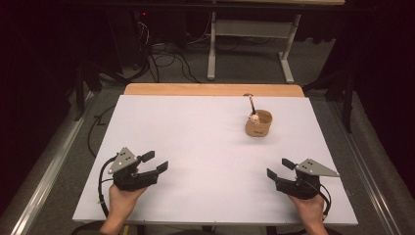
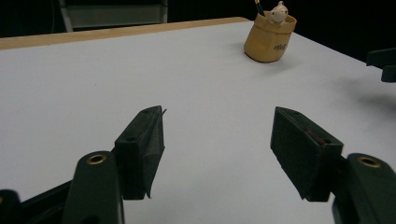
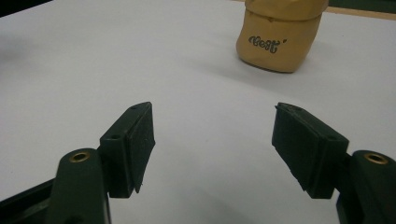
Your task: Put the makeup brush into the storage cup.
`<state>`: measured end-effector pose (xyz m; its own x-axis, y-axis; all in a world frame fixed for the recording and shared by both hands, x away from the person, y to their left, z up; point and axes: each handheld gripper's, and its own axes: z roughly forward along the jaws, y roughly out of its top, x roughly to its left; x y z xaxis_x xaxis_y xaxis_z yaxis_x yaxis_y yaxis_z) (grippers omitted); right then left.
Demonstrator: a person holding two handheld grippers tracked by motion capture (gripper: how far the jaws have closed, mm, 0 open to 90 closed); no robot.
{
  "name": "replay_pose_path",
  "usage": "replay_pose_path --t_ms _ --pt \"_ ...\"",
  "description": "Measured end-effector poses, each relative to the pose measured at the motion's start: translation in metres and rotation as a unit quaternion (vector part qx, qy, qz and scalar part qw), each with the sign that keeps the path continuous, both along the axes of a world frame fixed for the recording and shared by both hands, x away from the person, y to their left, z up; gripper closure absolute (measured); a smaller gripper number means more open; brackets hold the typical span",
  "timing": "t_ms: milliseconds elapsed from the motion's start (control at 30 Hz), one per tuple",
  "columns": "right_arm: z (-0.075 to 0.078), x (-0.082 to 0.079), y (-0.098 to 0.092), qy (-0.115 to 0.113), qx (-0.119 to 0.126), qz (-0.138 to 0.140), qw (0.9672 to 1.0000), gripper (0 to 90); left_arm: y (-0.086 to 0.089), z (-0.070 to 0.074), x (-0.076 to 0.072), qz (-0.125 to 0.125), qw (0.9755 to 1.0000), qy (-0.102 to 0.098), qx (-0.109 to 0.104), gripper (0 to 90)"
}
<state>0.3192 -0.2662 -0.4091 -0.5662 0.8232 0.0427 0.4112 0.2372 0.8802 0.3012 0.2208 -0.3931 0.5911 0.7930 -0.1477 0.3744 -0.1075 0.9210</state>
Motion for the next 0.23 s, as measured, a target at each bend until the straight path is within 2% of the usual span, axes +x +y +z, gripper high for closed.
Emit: replay_pose_path --t_ms 233 --pt "0.0003 -0.0002 0.0002 -0.002 0.002 0.003 1.0 31.6 -0.0001 0.0 0.0004 0.001 1.0 0.0 -0.001 35.1"
